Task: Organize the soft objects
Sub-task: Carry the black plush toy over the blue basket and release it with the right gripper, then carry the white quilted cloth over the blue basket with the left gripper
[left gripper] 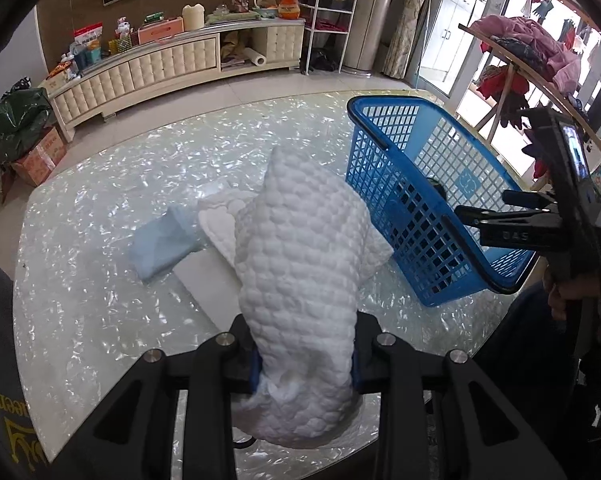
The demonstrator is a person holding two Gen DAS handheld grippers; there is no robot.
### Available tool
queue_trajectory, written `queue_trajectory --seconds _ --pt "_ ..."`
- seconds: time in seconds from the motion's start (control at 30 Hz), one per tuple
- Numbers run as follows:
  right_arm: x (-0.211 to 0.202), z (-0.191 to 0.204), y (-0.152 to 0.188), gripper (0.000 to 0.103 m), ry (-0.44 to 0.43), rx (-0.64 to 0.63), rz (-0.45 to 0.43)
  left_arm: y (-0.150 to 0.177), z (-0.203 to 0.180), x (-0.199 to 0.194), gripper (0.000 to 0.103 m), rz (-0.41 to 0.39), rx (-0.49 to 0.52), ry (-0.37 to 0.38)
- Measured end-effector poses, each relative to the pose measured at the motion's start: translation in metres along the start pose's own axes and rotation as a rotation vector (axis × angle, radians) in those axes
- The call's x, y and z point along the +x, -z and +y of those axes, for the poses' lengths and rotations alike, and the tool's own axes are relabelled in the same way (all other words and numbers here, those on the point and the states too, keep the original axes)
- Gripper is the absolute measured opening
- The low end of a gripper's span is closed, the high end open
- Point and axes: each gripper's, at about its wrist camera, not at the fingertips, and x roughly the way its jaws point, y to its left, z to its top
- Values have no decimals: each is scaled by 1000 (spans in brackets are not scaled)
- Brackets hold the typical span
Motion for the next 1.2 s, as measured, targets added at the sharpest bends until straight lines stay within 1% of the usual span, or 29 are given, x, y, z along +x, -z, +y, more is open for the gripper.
queue_trajectory --seconds 0.03,0.17,0.3,0.53,0.73,0.87,1.07,1.2 --pt "-1 -2 -1 100 -7 2 -1 0 -1 -1 29 -2 0 -1" --pt "-13 -2 3 101 4 -2 -39 3 -5 -5 29 -11 5 -1" --pt "-21 -4 5 103 -9 -1 -64 4 -9 -11 29 -19 12 5" --pt "-36 2 18 103 -42 -1 -118 0 -20 -21 29 -47 22 0" --pt "-51 -1 32 103 -72 -15 -174 -10 -41 -23 29 -61 68 4" --pt "-57 -9 38 103 -88 -3 -208 -17 -56 -21 29 -71 82 27" --pt "-60 -23 43 103 -78 19 -222 -27 -81 -15 29 -72 137 40" --pt "-62 -34 46 103 -91 45 -225 -35 -99 -11 29 -67 169 56"
